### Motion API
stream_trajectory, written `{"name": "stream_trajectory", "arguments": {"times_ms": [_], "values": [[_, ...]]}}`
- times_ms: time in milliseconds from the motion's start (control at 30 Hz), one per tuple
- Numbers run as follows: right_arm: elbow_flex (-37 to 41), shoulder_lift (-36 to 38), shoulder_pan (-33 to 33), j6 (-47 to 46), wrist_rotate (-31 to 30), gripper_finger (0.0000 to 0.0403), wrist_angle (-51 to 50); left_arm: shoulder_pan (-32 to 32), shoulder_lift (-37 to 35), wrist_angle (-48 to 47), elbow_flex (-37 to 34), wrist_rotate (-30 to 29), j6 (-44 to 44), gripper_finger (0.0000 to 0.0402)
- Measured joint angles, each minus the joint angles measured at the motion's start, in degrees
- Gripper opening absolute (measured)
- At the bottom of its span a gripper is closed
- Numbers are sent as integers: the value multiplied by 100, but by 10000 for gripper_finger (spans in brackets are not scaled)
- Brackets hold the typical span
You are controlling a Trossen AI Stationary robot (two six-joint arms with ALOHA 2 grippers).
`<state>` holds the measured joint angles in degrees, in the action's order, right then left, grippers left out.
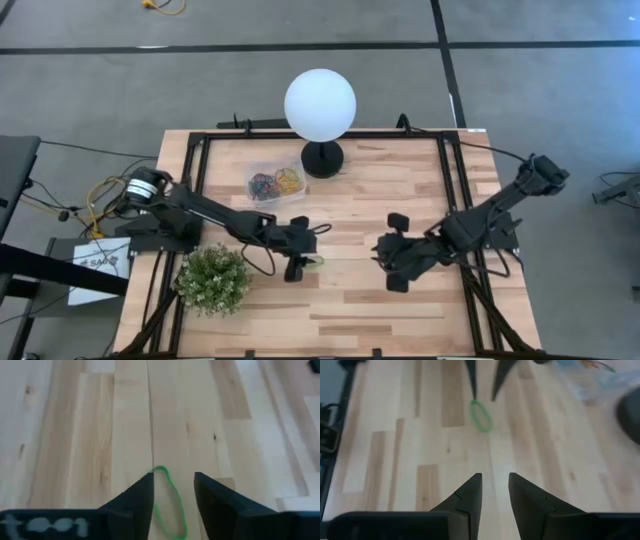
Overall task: Pick and place items into bin
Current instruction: Put the green rubber band into the transparent bin
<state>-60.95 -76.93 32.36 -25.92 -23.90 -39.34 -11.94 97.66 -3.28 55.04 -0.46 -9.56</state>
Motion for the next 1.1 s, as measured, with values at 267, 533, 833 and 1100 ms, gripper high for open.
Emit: {"name": "stream_trajectory", "arguments": {"times_ms": [267,533,833,1100], "values": [[1935,462,174,517,-2,91,2726,24,292,-150,229,-134,20,155],[2777,447,16,1500,318,91,4735,20,292,-503,215,-198,-288,153],[2781,447,-300,1391,354,91,4978,20,292,-524,215,-345,-352,153],[2781,447,-481,1391,352,91,4971,-7,414,-466,204,-345,-367,153]]}}
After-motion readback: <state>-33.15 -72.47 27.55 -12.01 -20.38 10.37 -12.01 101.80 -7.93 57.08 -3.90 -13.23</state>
